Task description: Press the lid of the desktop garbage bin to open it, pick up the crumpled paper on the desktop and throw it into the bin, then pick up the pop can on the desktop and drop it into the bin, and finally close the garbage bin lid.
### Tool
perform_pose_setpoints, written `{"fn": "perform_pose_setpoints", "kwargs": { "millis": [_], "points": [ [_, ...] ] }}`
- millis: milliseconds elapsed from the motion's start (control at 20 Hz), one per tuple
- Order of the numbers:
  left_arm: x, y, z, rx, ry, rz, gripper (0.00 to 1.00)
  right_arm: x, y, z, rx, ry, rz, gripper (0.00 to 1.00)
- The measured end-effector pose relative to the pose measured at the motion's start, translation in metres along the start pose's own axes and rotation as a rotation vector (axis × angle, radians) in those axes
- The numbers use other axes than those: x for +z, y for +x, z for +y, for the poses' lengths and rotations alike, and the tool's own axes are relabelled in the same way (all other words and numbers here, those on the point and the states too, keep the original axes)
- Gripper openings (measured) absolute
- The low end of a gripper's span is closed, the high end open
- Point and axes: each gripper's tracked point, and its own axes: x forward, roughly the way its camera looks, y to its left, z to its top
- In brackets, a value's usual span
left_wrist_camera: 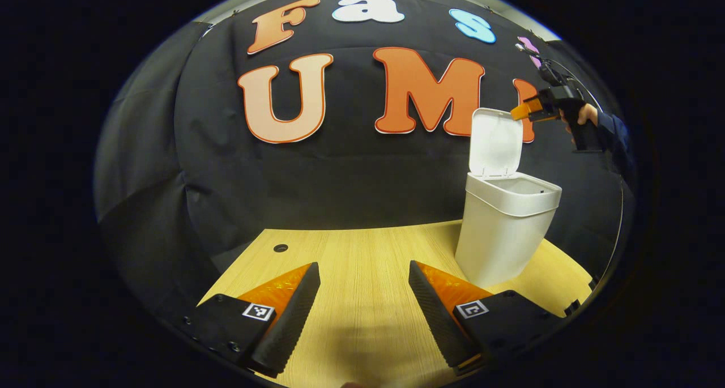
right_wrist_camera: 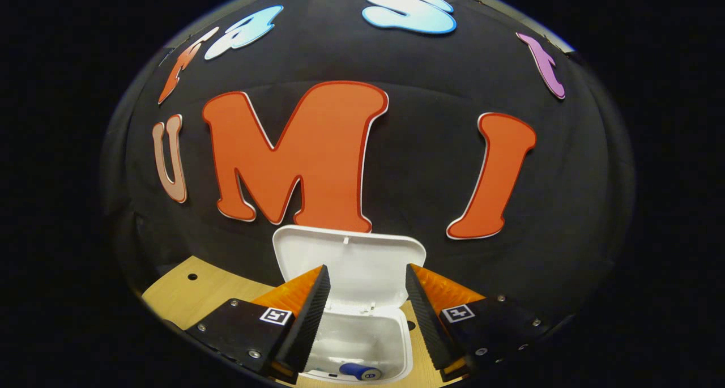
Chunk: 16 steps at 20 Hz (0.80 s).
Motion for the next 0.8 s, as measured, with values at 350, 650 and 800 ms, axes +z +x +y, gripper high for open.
{"fn": "perform_pose_setpoints", "kwargs": {
  "millis": [350, 650, 800],
  "points": [
    [0.003, 0.004, 0.018, 0.038, 0.017, -0.011, 1.0, 0.047, 0.028, 0.01, 0.003, 0.023, -0.076, 0.81],
    [-0.001, 0.008, 0.032, 0.068, 0.012, -0.005, 1.0, 0.026, 0.054, 0.027, 0.01, 0.037, -0.008, 0.81],
    [-0.003, 0.011, 0.035, 0.074, 0.01, 0.001, 0.97, 0.021, 0.053, 0.031, 0.02, 0.047, -0.002, 0.81]
  ]
}}
